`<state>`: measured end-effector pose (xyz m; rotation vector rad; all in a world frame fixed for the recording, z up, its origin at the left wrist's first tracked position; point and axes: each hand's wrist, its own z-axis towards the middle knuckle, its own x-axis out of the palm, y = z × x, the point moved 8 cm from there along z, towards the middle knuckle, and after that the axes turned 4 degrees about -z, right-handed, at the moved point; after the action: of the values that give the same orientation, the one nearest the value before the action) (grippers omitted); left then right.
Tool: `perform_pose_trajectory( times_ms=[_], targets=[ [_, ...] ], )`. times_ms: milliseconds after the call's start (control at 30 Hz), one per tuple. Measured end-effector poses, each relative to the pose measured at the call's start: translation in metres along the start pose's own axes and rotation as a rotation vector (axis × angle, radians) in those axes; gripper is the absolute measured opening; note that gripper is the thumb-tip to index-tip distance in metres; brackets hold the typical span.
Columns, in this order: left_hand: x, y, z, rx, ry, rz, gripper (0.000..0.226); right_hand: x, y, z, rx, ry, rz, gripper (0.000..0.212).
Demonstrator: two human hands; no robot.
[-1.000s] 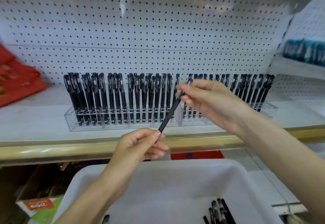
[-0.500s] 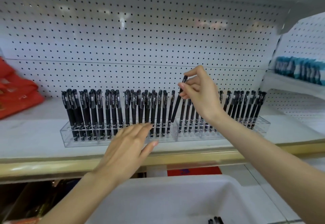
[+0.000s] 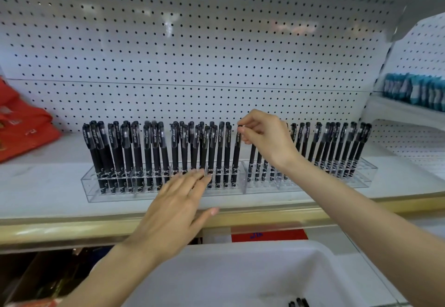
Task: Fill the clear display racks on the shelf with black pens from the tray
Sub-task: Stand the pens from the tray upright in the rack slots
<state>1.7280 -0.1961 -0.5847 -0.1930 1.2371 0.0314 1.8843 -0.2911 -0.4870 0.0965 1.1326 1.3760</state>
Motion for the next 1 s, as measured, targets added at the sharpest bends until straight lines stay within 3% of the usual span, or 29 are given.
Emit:
perform_pose_trajectory(
  times_ms=[300, 467, 700, 867, 1000],
  targets=[
    [0.000, 0.000, 0.001, 0.020, 0.012, -0.065, 0.087, -0.001, -0.005, 0.000, 0.002, -0.006, -0.047, 0.014],
    [0.001, -0.004, 0.002, -0.021, 0.108, -0.070, 0.076, -0.006, -0.003, -0.006, -0.004, 0.052, -0.008, 0.031],
    [-0.012, -0.018, 0.000, -0.036, 0.199, -0.096, 0.071, -0.007, 0.006, -0.043, 0.029, 0.022, 0.097, 0.029],
    [-0.012, -0.012, -0.051, -0.114, 0.175, -0.231, 0.067, 0.028, 0.005, -0.103, 0.016, 0.188, 0.070, 0.025],
    [-0.005, 0.011, -0.118, -0.222, 0.153, -0.316, 0.065, 0.079, 0.001, -0.163, -0.003, 0.484, 0.022, 0.022]
  ],
)
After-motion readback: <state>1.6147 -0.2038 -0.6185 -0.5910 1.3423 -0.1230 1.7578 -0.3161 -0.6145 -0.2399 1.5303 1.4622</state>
